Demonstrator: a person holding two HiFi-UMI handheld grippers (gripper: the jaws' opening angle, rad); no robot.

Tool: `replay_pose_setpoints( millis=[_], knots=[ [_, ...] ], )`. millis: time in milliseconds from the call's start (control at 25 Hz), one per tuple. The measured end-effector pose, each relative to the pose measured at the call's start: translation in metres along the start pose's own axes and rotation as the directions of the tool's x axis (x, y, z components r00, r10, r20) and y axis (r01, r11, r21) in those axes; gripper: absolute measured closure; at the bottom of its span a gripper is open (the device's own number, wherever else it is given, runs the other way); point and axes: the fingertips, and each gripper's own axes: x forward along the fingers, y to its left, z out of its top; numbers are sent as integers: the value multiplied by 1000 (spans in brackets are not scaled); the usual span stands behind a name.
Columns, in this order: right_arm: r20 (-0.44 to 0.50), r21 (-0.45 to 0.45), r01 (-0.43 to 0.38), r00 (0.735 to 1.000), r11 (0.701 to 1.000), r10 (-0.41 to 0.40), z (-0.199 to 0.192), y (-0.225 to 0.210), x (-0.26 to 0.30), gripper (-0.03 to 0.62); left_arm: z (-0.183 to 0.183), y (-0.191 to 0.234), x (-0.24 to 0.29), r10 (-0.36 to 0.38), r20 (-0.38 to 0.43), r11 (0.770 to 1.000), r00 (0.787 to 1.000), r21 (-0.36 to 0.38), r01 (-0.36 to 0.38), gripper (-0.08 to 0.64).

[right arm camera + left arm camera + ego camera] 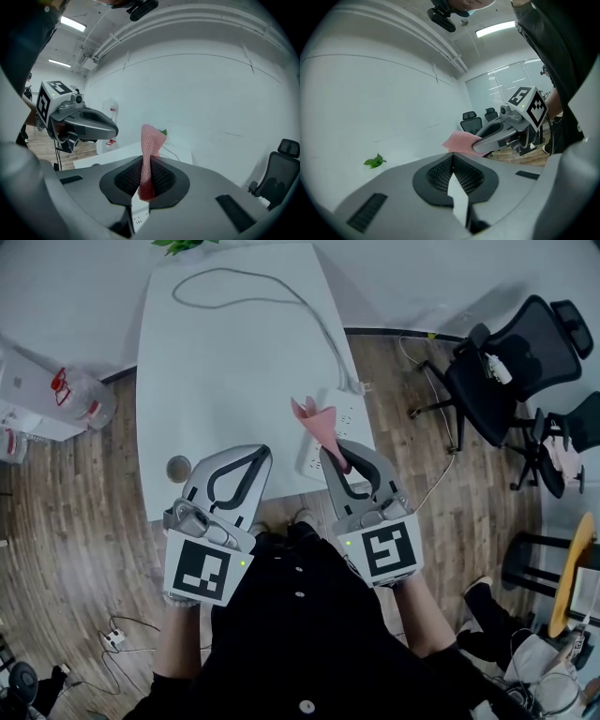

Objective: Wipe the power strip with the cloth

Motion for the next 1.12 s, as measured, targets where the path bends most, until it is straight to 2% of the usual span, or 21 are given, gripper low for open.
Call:
replay_pose_setpoints(
  millis=[480, 1120],
  knots=[
    [12, -19, 20, 1000, 1000, -20, 5, 0, -1, 538, 0, -2, 4, -28, 11, 1000, 1000, 5, 27, 546],
    [-11, -26, 35, 999, 999, -35, 1, 0, -7, 538, 1, 0, 1, -28, 20, 1000, 999, 4, 28, 546]
  ],
)
